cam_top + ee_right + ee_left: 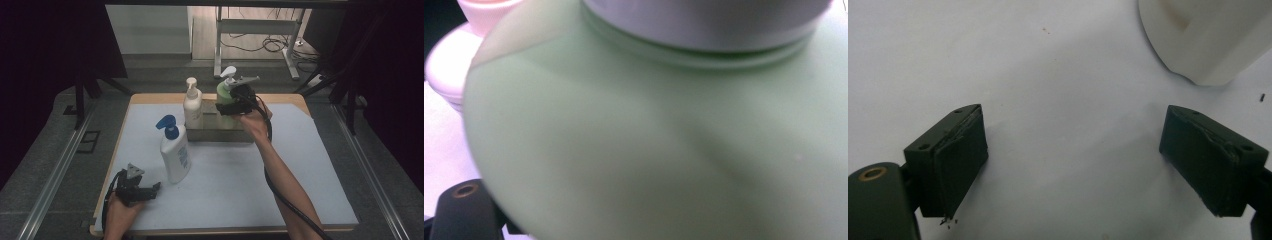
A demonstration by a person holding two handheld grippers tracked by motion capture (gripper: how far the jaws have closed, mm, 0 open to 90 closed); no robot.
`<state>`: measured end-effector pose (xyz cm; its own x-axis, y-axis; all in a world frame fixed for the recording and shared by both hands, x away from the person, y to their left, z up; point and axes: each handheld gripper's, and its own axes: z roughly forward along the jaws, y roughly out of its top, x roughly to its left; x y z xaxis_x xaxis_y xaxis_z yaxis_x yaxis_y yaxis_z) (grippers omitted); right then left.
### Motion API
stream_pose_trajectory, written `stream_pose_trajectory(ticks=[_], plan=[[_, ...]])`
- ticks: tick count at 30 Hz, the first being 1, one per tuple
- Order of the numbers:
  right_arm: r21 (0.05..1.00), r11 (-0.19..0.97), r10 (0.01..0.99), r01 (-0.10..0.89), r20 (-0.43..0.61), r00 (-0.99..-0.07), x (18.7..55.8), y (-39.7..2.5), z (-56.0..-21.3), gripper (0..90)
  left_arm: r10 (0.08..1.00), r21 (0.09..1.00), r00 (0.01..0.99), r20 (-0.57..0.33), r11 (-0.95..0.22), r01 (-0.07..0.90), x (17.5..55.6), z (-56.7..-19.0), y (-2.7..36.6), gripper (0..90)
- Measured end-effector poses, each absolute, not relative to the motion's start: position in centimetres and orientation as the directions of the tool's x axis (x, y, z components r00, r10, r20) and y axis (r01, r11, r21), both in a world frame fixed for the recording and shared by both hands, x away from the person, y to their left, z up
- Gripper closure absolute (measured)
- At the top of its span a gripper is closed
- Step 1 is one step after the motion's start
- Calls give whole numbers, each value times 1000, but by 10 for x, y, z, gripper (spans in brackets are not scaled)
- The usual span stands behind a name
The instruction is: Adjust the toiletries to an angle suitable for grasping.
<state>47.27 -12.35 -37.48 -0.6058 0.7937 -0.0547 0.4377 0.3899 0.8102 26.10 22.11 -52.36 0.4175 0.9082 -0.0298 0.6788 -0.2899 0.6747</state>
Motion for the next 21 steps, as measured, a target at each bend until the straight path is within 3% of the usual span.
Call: stream_pose_trajectory(ticks=[21], plan=[[791,381,801,478,-24,-599,477,-126,-408,122,908,675,419,-28,-292,678,261,-524,221,115]])
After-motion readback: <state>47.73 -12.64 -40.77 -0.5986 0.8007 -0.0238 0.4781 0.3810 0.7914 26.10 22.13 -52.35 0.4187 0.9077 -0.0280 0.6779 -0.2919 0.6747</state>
